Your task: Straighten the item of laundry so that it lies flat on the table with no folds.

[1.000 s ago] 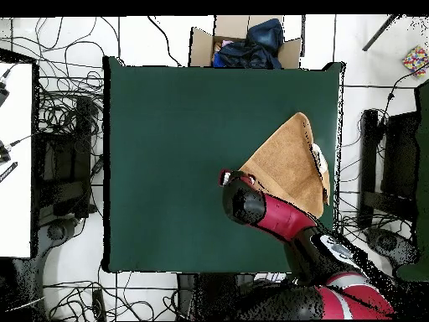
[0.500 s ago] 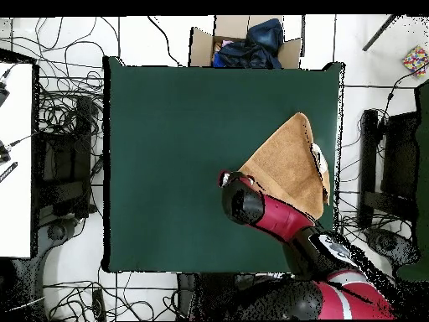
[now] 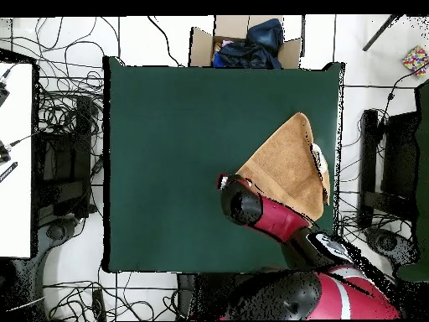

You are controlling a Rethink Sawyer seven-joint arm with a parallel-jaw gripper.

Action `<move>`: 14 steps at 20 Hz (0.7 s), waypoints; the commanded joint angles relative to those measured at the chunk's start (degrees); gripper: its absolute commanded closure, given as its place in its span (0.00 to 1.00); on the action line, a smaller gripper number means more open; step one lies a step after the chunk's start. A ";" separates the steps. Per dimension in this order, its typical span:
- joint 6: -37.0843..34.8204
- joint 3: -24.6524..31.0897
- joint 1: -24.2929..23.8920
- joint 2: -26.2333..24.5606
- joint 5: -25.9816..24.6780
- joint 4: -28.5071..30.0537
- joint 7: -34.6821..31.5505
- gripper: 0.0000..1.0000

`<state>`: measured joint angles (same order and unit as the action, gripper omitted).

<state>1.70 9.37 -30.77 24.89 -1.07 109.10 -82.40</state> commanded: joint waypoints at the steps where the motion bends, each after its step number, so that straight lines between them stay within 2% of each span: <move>1: 1.50 -2.10 0.52 -3.87 3.96 -6.08 -12.73 0.00; 14: -3.03 -1.75 -0.74 -6.50 3.52 -13.80 -8.51 0.00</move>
<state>0.83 9.36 -30.80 23.83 -1.12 107.49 -82.41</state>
